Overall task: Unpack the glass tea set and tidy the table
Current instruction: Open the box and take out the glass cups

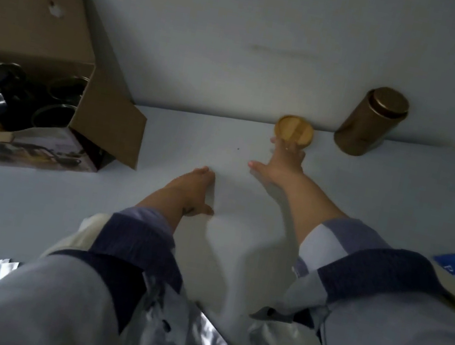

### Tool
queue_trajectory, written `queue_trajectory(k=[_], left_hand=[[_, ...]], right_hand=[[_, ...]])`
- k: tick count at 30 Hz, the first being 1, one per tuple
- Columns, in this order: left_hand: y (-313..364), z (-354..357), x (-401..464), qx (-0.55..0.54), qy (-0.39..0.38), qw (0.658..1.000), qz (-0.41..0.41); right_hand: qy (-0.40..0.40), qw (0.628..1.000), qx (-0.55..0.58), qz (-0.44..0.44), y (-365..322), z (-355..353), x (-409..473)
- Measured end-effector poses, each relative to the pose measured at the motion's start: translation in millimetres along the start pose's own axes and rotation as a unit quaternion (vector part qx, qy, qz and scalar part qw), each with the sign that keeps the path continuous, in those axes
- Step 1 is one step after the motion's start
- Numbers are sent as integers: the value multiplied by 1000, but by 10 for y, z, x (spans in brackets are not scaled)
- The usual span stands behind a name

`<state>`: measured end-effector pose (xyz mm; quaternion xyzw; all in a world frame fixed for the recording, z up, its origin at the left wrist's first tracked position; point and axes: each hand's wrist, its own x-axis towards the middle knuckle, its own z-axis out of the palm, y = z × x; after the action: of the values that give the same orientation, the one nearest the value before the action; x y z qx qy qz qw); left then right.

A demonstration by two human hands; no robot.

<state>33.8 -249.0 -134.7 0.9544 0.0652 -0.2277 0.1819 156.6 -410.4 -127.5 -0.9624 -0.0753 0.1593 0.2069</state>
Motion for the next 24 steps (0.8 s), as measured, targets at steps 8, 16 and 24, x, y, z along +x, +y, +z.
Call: queue_trajectory(k=[8, 16, 24], left_hand=[[-821, -765, -596, -56, 254, 965, -42], [-2172, -1146, -1407, -59, 400, 889, -216], [-2870, -1187, -1706, -118, 367, 907, -170]], right_hand=[[-17, 994, 35, -99, -1092, 119, -656], [-28, 968, 83, -234, -2636, 541, -1041], [-58, 947, 77, -307, -3614, 1049, -1200]])
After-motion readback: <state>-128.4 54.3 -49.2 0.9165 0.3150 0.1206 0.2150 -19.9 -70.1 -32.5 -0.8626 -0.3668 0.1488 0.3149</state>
